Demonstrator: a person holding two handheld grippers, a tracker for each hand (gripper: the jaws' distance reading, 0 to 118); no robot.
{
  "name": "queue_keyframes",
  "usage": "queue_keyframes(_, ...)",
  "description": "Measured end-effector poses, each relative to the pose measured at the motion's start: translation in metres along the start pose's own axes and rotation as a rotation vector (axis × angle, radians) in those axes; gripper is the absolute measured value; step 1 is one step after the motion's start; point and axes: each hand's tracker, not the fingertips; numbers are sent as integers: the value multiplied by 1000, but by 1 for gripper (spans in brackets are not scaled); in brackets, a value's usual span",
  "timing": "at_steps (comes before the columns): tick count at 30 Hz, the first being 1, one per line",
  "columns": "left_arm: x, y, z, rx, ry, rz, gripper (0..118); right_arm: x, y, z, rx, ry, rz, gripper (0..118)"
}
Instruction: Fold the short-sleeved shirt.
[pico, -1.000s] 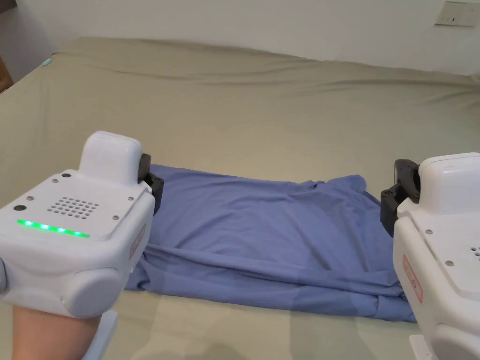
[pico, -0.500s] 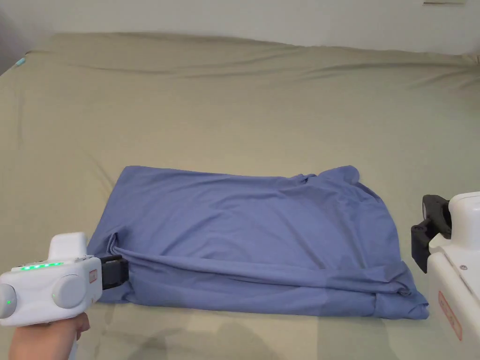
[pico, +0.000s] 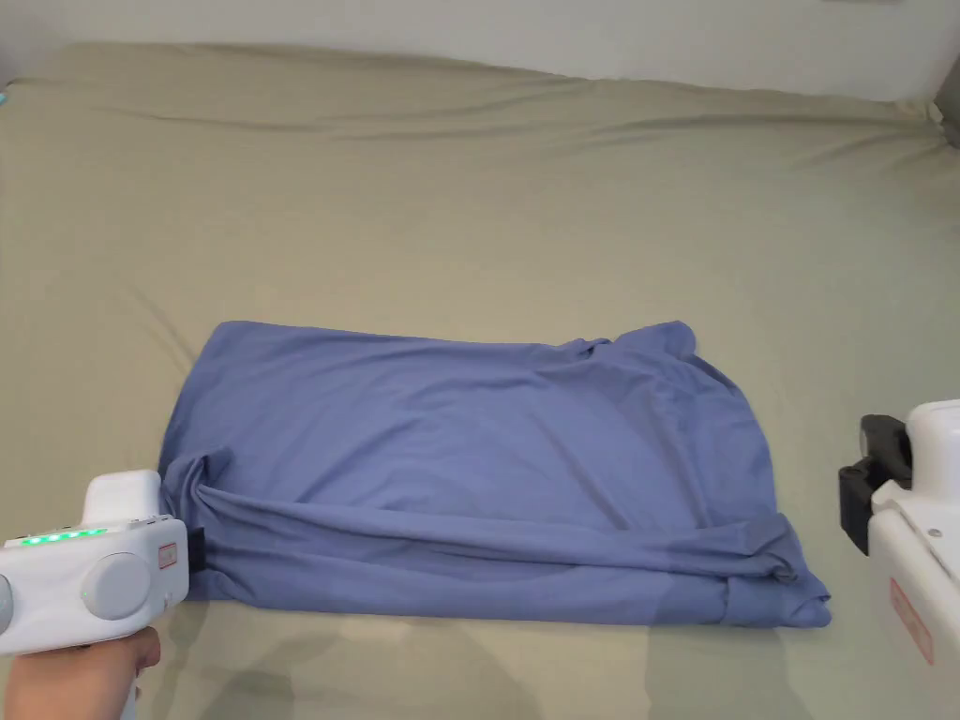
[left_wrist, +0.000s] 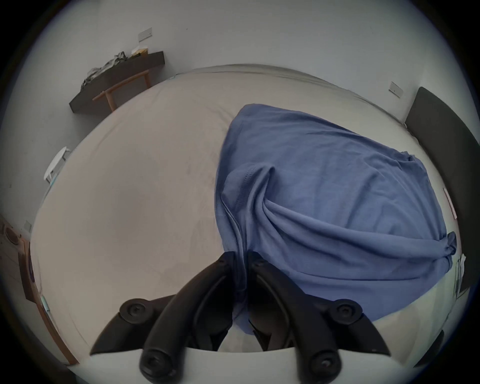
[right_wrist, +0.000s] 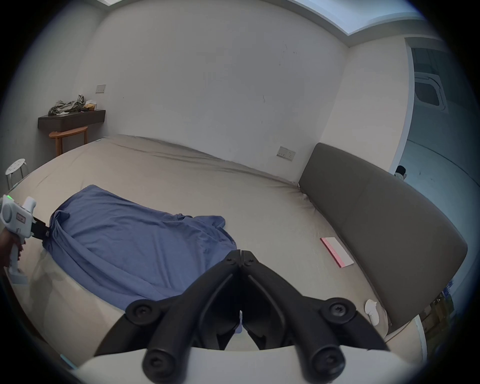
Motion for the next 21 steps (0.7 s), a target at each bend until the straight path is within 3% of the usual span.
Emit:
queue_keyframes(3, -6, -3, 15, 45, -24, 44, 6, 9, -11, -21, -99, 32, -32, 5)
queue_keyframes(4, -4, -3, 25, 51, -31, 48, 5, 13, -16, -30, -134, 44, -49, 22)
queue_keyframes(5, -4, -3, 32, 69, -37, 55, 5, 15, -22, -39, -181, 63, -65, 52)
queue_keyframes(6, -3, -4, 39, 79, -44, 52, 5, 19, -30, -51, -241, 83, -81, 52)
queue_keyframes(7, -2, -4, 45, 88, -48, 47, 6, 22, -39, -64, -283, 92, -108, 61)
queue_keyframes(9, 2, -2, 57, 122, -52, 15, 5, 28, -64, -96, -422, 109, -142, 105)
queue_keyframes(10, 4, -2, 61, 134, -50, 1, 5, 30, -76, -110, -463, 116, -169, 118)
queue_keyframes(14, 6, -1, 68, 143, -45, -12, 5, 29, -124, -159, -659, 112, -164, 114)
queue_keyframes(18, 5, -3, 65, 129, -41, -5, 6, 20, -151, -177, -730, 114, -252, 114)
queue_keyframes(19, 6, -5, 65, 126, -39, -7, 6, 18, -152, -178, -731, 123, -266, 111)
queue_keyframes(21, 4, -4, 62, 118, -35, -14, 5, 12, -141, -169, -690, 163, -286, 92)
